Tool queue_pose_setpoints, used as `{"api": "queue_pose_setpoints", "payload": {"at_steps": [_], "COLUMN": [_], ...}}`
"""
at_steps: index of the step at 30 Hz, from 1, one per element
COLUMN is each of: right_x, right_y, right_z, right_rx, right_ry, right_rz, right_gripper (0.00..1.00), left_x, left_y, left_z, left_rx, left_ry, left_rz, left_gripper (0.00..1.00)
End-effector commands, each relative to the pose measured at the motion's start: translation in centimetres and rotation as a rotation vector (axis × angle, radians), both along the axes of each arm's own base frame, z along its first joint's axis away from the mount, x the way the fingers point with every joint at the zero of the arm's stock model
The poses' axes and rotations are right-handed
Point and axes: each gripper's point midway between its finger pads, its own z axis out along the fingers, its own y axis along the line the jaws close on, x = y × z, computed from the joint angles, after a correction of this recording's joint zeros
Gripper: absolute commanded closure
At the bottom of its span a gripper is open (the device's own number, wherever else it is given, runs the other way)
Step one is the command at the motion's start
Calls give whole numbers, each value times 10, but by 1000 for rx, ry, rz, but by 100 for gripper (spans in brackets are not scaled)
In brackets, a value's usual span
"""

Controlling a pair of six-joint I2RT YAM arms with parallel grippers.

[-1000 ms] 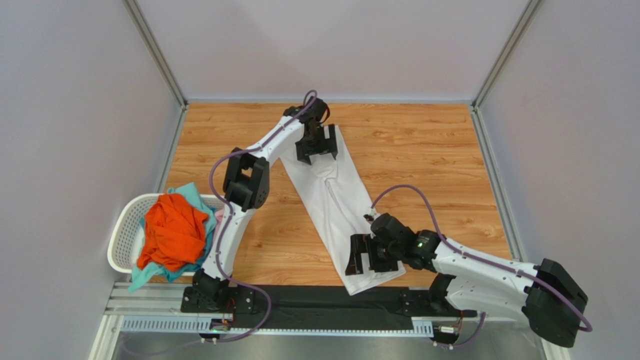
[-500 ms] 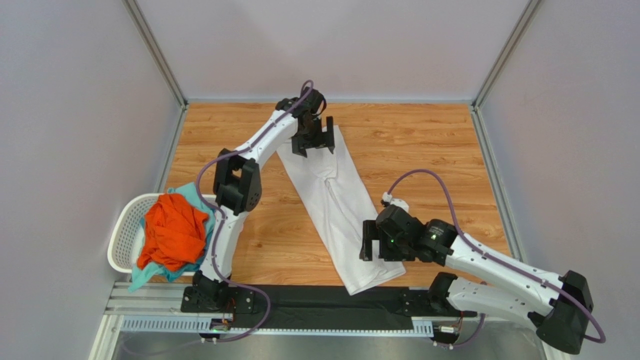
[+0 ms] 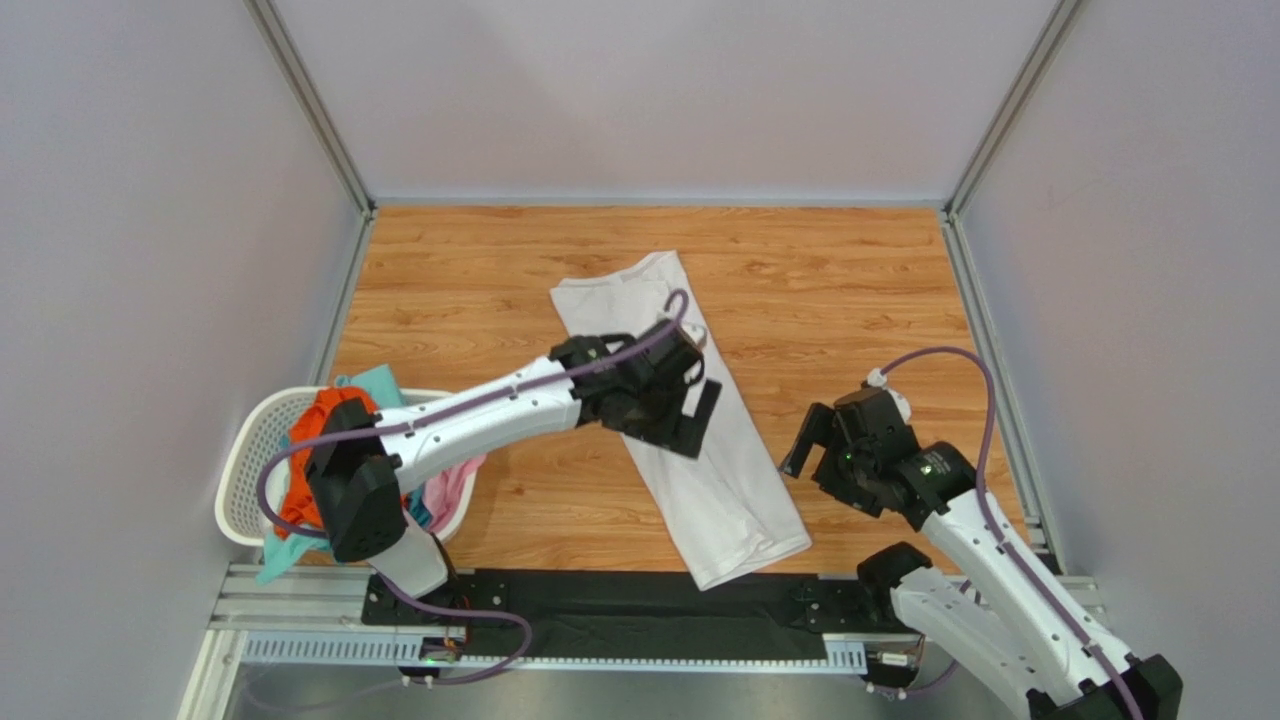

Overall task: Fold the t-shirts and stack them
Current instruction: Fold the tshirt

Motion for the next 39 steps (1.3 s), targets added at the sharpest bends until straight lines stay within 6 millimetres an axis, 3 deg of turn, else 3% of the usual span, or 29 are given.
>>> {"api": "queue_pose_setpoints", "payload": {"at_steps": [1,3,6,9,16,24,29,34,35,37,39], "right_x": [5,8,10,6,-2,-2,-4,-8,-9,-13,-17], "right_y": [4,5,6,12,12,14,18,22,22,23,23], "right_z": [4,4,1,-2,-16,-22,-25,-28,-28,-32,-35], "right_rx": [62,84,118,162,172,184,201,227,230,237,244], "right_ry": [-5,6,20,34,53,56,72,79,78,89,98], "right_rz": [36,44,40,50,35,38,52,68,70,73,76], "right_gripper": [0,0,0,0,0,0,0,1,1,2,3], "left_x": [-39,-69,-99,-118,-142,-168,-160,-147,-146,-144,-144], "left_y": [-27,-38,-53,-69,-95,-91,-81,-67,-67,-66,-64], "left_z": [2,-3,-21,-38,-58,-91,-114,-123,-123,-122,-121], "left_rx": [-81,-56,-32,-37,-48,19,104,185,187,191,193], "left_ry": [-31,-49,-33,34,55,112,86,41,37,31,25], "left_rz": [-85,-166,-254,-312,-382,-395,-333,-266,-256,-248,-240], "left_gripper": [2,3,6,11,15,22,33,46,54,60,75]}}
